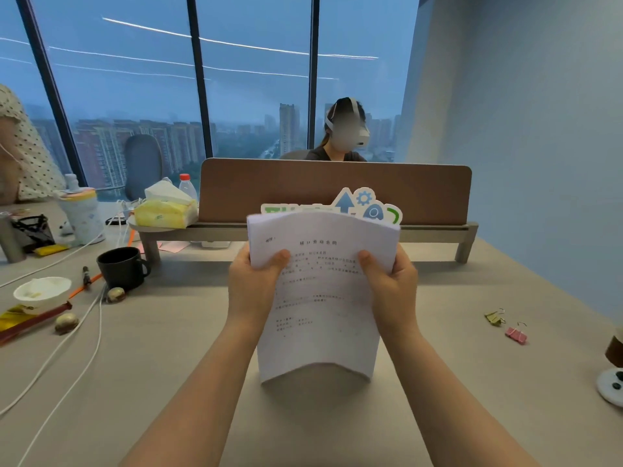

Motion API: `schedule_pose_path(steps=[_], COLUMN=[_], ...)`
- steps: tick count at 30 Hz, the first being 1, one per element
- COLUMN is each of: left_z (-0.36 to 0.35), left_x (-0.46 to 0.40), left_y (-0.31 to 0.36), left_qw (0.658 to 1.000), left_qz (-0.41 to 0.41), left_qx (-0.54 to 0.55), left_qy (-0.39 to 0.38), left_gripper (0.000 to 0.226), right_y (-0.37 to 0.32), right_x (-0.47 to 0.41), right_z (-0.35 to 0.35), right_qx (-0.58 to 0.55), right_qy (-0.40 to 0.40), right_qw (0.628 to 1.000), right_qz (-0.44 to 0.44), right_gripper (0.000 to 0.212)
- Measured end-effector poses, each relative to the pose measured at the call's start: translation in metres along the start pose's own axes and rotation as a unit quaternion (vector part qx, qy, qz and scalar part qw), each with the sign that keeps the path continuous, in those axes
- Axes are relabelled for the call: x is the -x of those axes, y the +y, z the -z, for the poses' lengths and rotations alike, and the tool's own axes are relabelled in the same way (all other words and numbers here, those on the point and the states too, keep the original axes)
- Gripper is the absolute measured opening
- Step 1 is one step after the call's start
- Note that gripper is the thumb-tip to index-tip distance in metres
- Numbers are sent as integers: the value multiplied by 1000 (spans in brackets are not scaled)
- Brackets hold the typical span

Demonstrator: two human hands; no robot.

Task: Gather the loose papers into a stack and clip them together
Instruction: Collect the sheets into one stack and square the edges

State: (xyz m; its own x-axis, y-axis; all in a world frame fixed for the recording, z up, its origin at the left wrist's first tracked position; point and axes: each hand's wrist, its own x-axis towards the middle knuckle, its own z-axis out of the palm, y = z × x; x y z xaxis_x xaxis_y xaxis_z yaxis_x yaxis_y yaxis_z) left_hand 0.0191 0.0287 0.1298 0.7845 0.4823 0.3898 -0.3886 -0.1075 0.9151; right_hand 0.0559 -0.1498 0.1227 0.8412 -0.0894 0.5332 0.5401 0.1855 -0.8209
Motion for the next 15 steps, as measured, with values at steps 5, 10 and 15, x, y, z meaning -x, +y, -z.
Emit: schedule_pose_path(steps=[5,10,15], left_z=[1,4,8], left_x=[7,5,23], left_y=[-19,-19,-56], left_qw=[999,999,993], left_qz=[46,28,92], left_qx=[-10,-18,12], left_qy=[-8,-27,-66], left_gripper=[9,16,38], right_y=[12,10,41], right_x=[10,2,21], right_z=[-1,7,16], right_qx=[27,19,24], right_qy=[11,-3,10], right_qw=[999,999,997], right_qz=[-38,-25,-78], right_gripper=[15,16,15])
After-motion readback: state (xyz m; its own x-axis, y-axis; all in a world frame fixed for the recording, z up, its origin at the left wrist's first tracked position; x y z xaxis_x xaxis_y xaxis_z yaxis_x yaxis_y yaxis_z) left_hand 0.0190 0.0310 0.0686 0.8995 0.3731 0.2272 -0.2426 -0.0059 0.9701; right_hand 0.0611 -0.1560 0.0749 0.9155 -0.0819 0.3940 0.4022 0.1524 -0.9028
